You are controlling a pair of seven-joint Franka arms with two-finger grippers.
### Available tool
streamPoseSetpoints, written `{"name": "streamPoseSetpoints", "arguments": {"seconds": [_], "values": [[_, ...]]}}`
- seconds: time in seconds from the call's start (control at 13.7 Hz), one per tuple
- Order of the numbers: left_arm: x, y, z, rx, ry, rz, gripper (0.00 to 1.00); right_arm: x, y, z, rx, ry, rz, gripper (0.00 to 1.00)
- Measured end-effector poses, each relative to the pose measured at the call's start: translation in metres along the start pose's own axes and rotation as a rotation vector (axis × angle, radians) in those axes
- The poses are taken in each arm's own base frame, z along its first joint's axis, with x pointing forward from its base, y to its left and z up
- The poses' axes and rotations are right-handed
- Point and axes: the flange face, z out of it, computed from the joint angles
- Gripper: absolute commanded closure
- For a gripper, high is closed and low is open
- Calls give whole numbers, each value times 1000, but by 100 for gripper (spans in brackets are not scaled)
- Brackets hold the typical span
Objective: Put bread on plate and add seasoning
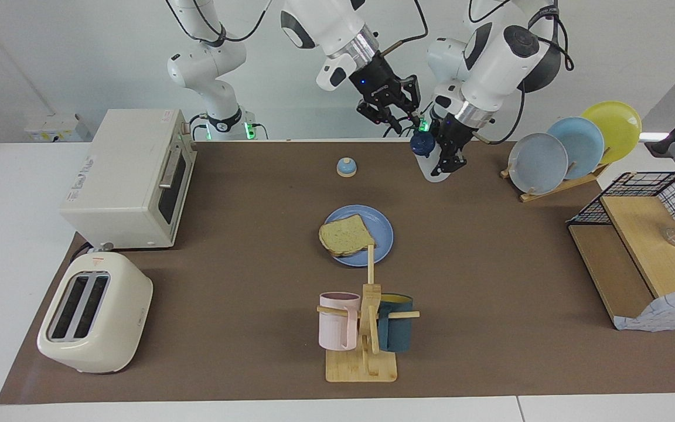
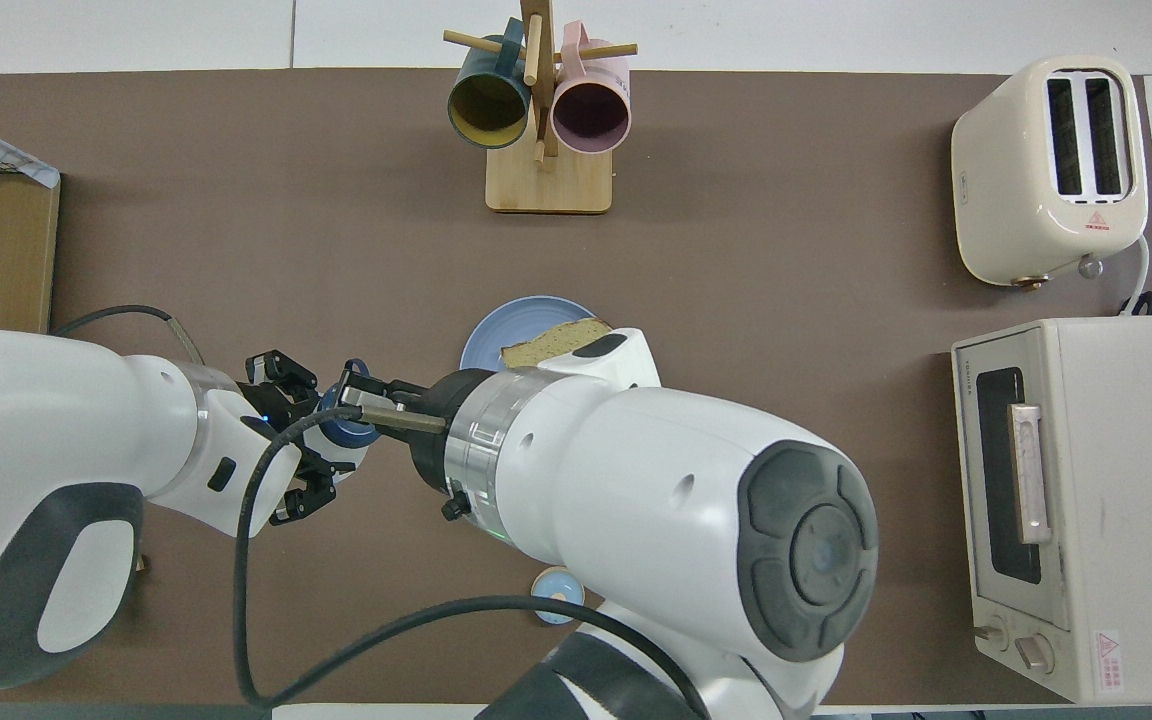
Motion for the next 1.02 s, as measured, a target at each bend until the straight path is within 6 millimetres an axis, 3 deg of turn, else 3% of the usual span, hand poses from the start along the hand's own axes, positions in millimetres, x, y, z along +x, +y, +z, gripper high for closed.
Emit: {"name": "streamPoseSetpoints", "arguments": {"seconds": [0.15, 0.37, 0.66, 1.02], "values": [[3, 2, 1, 0, -2, 2, 100, 1, -2, 6, -2, -4, -1, 69], [2, 2, 0, 1, -1, -2, 100, -1, -3, 7, -7, -7, -7, 100], [2, 2, -1, 5, -2, -10, 100, 1, -3, 6, -7, -6, 14, 100], [5, 0, -10, 32, 9, -21, 100, 11, -9, -1, 13, 6, 179, 100]]}}
